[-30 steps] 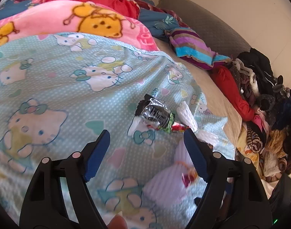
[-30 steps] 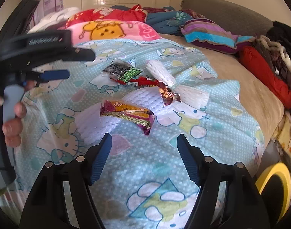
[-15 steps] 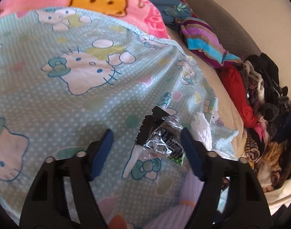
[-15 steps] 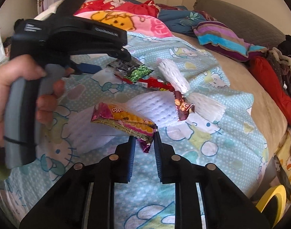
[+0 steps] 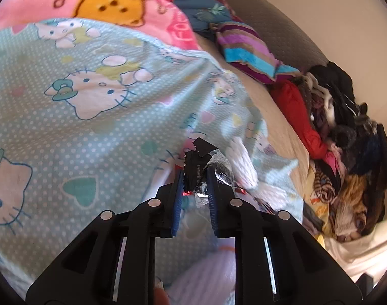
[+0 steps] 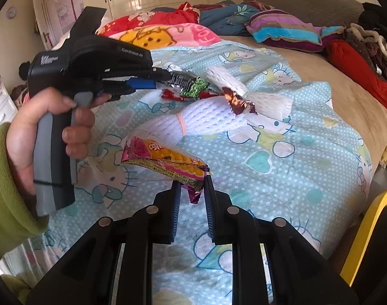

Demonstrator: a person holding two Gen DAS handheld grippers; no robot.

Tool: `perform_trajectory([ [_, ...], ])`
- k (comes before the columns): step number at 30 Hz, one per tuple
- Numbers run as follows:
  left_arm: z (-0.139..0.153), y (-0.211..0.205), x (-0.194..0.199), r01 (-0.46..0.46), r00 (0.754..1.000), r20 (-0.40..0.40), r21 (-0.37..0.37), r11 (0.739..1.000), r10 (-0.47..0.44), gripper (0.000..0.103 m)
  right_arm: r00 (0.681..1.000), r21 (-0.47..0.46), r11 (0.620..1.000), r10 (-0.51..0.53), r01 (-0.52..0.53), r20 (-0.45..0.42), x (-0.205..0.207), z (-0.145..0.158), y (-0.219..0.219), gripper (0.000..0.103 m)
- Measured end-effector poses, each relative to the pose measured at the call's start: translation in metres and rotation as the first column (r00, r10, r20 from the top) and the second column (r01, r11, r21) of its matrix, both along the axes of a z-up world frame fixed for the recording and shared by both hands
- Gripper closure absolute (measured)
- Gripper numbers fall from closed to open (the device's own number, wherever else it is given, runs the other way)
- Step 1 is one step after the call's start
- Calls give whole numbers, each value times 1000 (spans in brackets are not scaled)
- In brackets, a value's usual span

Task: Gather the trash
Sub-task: 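Carry both wrappers over the bin and open both tools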

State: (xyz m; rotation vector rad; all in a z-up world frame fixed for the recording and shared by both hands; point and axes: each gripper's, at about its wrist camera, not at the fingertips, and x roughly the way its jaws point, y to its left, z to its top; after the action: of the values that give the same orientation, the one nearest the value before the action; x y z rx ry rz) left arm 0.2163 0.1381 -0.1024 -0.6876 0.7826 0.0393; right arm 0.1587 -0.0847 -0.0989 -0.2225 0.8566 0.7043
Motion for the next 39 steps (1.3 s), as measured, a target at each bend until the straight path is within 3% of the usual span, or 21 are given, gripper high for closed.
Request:
perform_trajectory([
  [20, 41, -28, -78, 32, 996, 81, 84, 996, -38, 95, 997, 96, 993, -72, 74, -25, -26, 15, -37, 85],
  [39, 77, -83, -93, 149, 976, 143, 119, 982, -165, 95, 984, 167, 970, -179, 177, -4, -33, 38, -89, 85],
])
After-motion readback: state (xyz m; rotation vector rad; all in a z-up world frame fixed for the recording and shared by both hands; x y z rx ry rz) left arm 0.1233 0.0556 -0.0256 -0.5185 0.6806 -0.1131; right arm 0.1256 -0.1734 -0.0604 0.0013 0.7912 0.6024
